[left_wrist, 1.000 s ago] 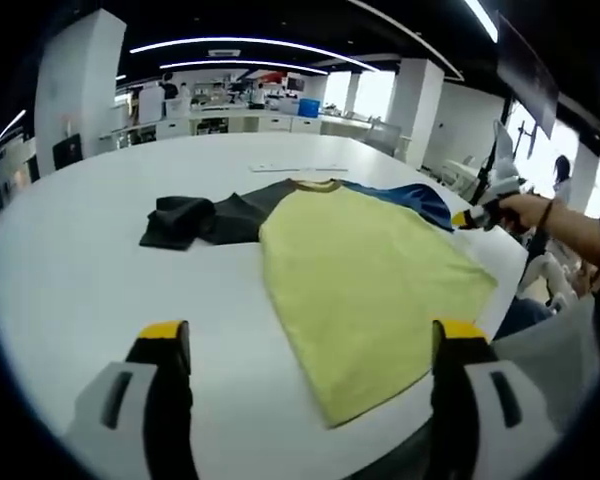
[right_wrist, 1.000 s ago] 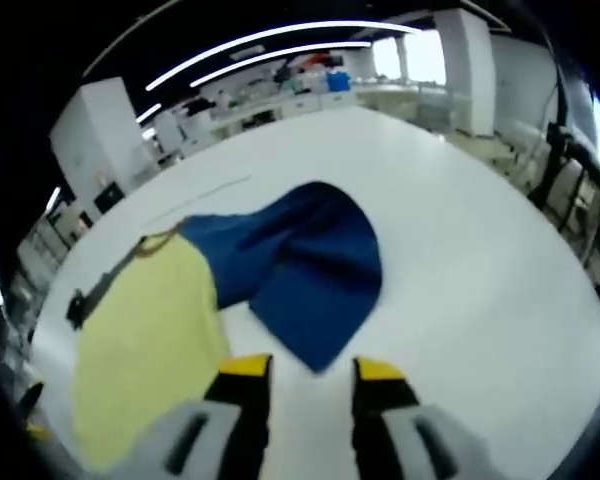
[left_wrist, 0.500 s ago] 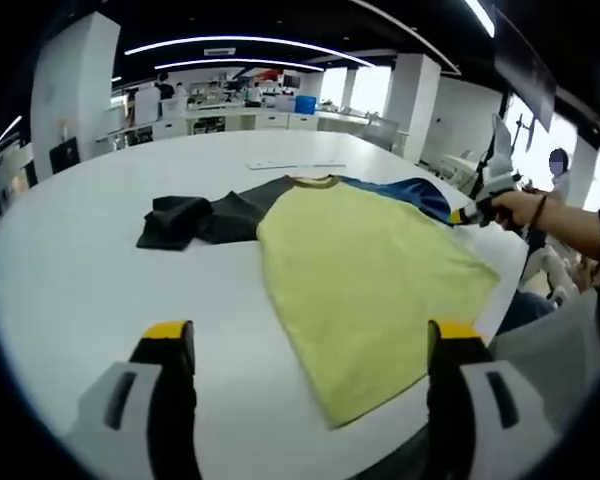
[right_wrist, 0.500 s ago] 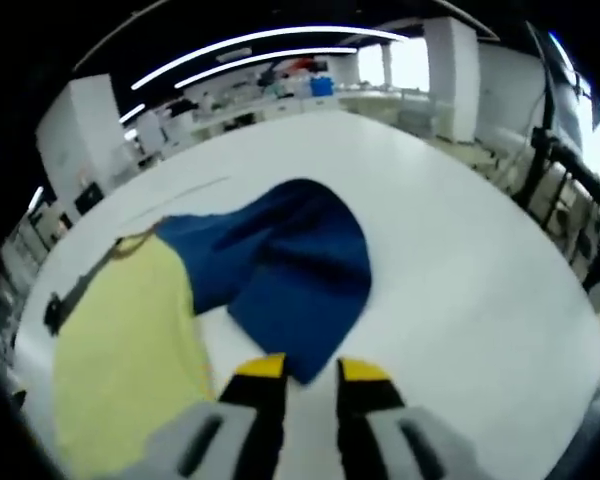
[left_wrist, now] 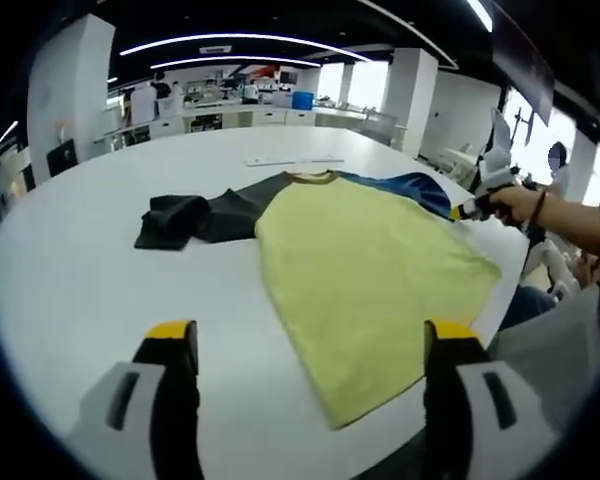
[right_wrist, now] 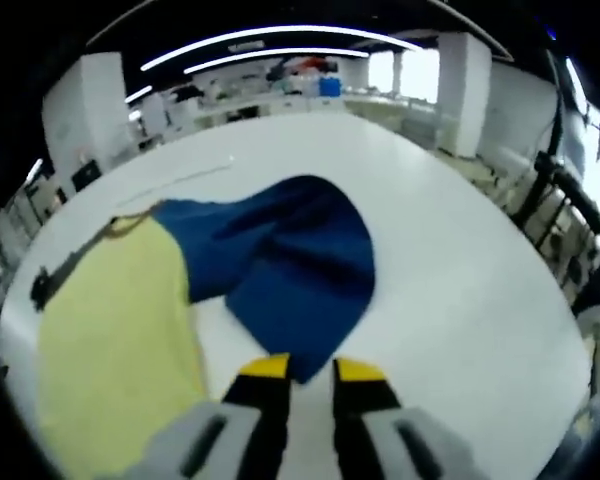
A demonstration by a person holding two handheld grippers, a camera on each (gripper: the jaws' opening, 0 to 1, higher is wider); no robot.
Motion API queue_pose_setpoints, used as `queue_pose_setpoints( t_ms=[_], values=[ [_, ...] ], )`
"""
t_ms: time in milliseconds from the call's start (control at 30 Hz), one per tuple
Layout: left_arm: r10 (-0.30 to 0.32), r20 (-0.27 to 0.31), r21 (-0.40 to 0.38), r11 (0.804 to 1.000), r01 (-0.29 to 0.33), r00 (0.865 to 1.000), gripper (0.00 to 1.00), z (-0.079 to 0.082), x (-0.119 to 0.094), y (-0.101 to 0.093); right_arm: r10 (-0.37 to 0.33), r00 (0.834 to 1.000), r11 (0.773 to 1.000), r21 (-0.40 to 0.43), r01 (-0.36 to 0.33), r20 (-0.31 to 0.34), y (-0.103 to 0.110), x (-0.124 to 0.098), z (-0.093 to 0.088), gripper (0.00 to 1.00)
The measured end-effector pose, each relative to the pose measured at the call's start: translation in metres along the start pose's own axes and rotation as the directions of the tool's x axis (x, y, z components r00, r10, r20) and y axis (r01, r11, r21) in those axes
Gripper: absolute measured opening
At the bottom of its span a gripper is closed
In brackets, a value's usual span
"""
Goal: Fold the garment on the visible template until the final outline fits inside the template.
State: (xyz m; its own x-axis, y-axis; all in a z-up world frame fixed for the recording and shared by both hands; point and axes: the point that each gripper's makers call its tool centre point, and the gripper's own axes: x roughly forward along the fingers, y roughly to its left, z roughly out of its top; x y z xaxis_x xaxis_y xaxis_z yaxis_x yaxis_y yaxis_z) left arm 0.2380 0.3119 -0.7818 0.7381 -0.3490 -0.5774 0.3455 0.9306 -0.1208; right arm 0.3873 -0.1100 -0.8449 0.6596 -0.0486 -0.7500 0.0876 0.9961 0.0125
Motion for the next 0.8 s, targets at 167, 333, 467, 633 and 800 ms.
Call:
queue_pose_setpoints(
  t_ms=[167, 333, 467, 633, 800],
  values=[
    [-0.005, -0.014, 0.002, 1.0, 0.005, 1.0, 0.89, -0.002, 0.001, -0.002, 0.004, 1.0, 1.0, 0.012, -0.004, 0.004, -0.001, 0.003, 0.002, 0.05],
    [-0.009, -0.011, 0.024, 1.0, 0.009, 1.0, 0.88, 0.0, 0.001, -0.004, 0.001, 1.0, 0.999, 0.052, -0.002, 0.012, -0.004, 0.003, 0.002, 0.0],
    [-0.006, -0.002, 0.024, 1.0, 0.006, 1.0, 0.88, 0.002, 0.001, -0.003, 0.013, 1.0, 0.998, 0.055, -0.013, 0.008, -0.005, 0.003, 0.002, 0.0],
    [-0.003, 0.011, 0.024, 1.0, 0.003, 1.0, 0.88, 0.005, 0.0, -0.002, 0.034, 0.999, 0.999, 0.041, -0.034, 0.005, -0.011, -0.006, 0.003, 0.0],
    [-0.002, 0.013, 0.026, 1.0, 0.001, 1.0, 0.88, 0.007, -0.001, -0.002, 0.044, 0.999, 0.999, 0.014, -0.044, 0.011, -0.019, -0.017, 0.006, 0.0]
  ],
)
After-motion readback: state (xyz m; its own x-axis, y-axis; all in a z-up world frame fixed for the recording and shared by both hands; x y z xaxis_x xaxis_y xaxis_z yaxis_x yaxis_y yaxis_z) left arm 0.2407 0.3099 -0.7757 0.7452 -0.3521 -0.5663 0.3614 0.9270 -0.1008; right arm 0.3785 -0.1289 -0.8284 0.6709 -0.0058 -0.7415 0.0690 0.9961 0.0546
